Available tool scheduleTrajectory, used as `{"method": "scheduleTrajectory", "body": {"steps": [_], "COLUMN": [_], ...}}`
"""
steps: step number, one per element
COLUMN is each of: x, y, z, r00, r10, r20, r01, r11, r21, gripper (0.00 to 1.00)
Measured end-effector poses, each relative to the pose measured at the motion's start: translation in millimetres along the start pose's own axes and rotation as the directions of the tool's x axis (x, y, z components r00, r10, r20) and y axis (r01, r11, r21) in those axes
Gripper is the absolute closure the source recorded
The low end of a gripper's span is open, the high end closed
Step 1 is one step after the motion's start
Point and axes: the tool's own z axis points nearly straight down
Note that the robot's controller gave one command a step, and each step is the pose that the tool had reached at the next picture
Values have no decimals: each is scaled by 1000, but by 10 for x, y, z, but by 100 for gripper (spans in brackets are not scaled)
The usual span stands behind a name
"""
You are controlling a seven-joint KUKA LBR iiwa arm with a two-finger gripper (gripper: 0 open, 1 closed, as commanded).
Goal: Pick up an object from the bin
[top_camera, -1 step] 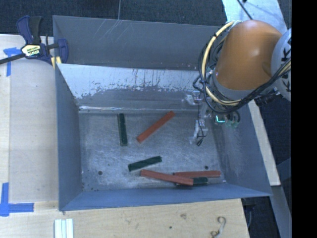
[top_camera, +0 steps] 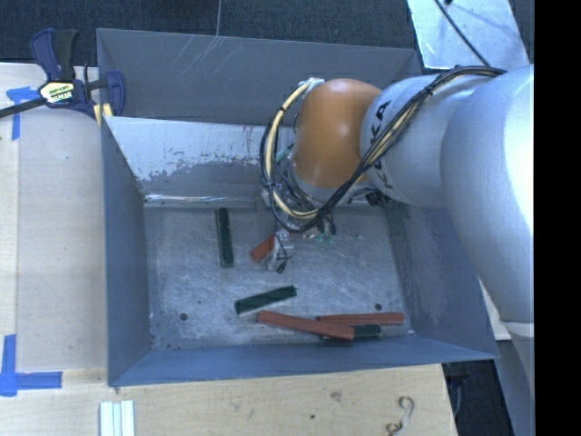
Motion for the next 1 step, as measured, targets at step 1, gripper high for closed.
{"method": "scheduleTrajectory", "body": {"steps": [1], "x": [65], "y": [-105], "z": [-328], "r00": [946], "r10": [-325], "r20": [5], "r01": [325], "r11": [946], "r21": [2], "gripper": [0]}}
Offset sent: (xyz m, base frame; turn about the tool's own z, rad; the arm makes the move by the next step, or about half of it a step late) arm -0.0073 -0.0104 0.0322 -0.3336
